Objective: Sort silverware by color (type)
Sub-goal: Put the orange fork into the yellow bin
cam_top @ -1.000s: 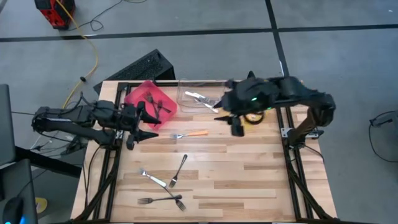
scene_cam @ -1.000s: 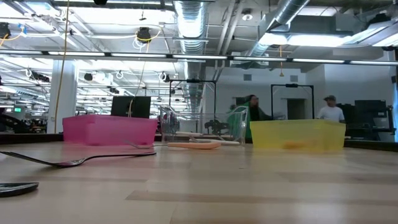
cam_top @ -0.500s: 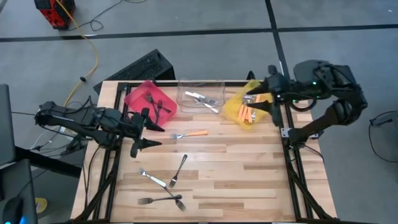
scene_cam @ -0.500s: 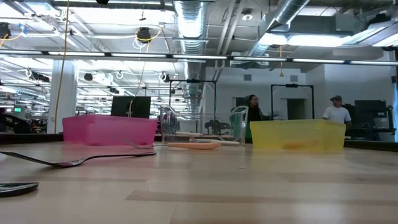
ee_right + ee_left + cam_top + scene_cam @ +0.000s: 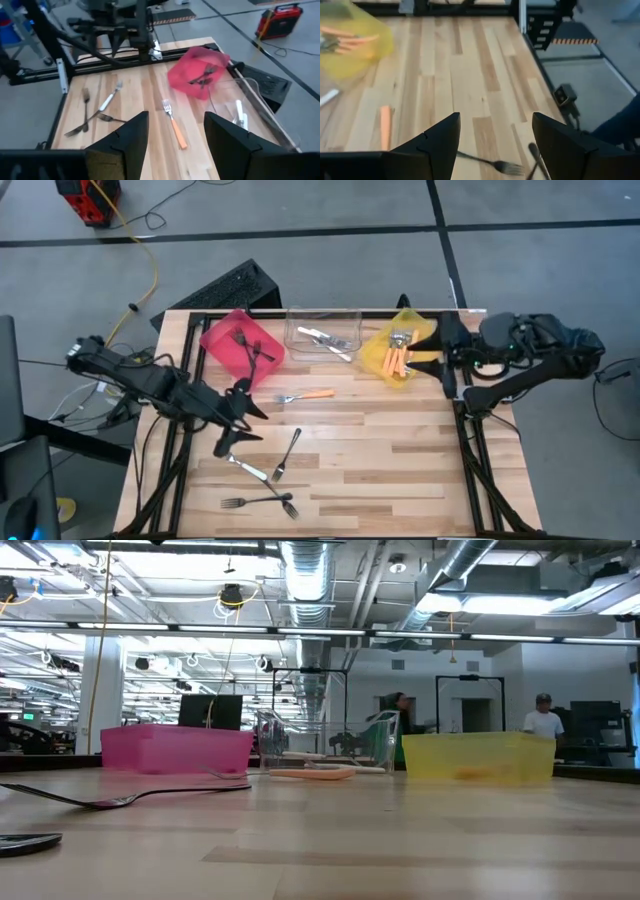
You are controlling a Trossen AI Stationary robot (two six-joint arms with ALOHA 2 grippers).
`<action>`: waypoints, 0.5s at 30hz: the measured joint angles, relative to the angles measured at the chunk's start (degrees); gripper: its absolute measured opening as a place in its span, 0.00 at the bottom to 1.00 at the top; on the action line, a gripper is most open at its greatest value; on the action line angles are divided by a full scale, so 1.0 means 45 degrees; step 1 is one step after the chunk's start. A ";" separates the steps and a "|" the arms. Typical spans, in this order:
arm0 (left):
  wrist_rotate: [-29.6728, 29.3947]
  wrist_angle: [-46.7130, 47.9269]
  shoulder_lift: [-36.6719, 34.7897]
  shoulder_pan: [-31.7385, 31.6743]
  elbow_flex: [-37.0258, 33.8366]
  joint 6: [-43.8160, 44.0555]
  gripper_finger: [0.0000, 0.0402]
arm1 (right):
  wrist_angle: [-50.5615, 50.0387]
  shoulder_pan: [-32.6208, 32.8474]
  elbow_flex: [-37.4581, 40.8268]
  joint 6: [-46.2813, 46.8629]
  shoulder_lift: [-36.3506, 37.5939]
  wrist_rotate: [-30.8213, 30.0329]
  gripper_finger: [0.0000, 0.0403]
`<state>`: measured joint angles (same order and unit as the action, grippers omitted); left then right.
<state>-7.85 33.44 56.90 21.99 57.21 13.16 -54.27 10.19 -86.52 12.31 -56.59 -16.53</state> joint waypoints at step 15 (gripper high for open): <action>-0.1556 -0.0060 0.2740 -0.0130 0.0000 0.1355 0.64 | 0.2275 -0.0014 0.3928 0.0720 0.1811 -0.0371 0.54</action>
<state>-14.85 33.17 69.23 21.40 57.21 19.25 -44.03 10.13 -68.84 15.55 -48.44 -18.20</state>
